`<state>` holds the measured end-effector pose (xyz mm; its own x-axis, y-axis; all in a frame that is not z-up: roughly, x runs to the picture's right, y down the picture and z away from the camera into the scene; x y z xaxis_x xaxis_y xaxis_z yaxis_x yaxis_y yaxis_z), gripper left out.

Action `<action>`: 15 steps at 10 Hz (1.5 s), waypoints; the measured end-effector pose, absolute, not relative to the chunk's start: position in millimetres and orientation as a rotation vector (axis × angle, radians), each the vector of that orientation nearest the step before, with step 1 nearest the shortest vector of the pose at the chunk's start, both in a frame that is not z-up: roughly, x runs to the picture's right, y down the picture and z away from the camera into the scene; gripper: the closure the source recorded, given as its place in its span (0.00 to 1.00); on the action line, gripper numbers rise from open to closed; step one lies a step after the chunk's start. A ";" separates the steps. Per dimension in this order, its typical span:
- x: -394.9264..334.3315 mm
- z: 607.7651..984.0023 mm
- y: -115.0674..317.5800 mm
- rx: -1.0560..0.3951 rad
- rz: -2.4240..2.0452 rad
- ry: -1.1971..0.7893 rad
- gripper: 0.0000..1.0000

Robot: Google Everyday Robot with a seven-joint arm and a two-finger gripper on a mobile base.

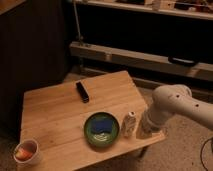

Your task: Knock the bottle over

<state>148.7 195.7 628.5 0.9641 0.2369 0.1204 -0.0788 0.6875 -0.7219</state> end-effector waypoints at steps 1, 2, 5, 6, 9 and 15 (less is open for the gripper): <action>146.6 624.0 193.4 -0.791 0.170 -0.210 1.00; 144.0 623.7 193.7 -0.784 0.162 -0.201 1.00; 135.2 644.5 199.3 -0.738 0.158 -0.202 1.00; 131.1 652.0 200.4 -0.713 0.153 -0.208 1.00; 129.1 660.4 200.4 -0.648 0.162 -0.219 1.00; 133.2 663.3 195.5 -0.514 0.172 -0.209 1.00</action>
<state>133.2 195.5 663.3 0.9643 0.2152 0.1545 -0.1106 0.8570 -0.5034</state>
